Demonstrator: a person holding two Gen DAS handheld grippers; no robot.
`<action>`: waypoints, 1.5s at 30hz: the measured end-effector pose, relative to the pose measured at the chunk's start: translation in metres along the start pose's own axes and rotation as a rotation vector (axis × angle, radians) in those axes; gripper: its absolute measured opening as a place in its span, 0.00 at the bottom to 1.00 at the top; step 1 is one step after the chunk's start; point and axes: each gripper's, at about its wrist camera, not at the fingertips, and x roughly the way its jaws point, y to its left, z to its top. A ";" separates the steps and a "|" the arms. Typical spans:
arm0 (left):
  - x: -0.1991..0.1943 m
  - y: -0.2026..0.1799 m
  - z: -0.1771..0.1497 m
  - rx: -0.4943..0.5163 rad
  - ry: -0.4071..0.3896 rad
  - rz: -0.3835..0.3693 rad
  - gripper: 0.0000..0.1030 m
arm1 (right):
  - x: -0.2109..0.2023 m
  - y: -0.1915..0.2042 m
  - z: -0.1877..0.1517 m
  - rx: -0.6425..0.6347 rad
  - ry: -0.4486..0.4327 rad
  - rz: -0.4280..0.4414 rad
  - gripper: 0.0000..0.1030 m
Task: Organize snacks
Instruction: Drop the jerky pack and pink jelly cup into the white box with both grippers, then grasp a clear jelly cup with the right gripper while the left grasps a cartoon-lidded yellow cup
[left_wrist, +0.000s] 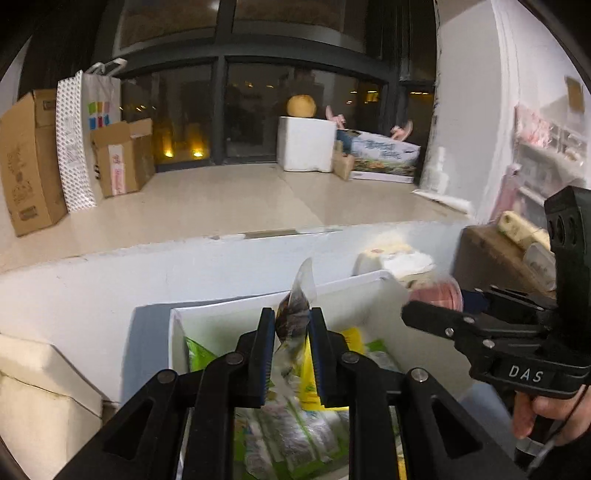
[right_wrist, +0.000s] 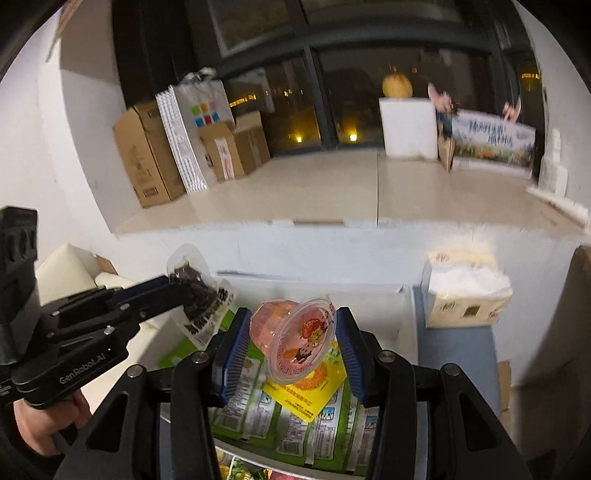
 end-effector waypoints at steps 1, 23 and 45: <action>0.003 -0.001 -0.001 0.004 0.007 0.019 0.46 | 0.003 -0.004 -0.002 0.019 0.005 -0.001 0.72; -0.063 0.011 -0.042 -0.055 -0.003 -0.014 1.00 | -0.084 -0.003 -0.062 -0.034 -0.088 0.014 1.00; -0.100 0.008 -0.215 -0.212 0.168 -0.074 1.00 | -0.030 -0.043 -0.181 -0.012 0.099 -0.155 0.84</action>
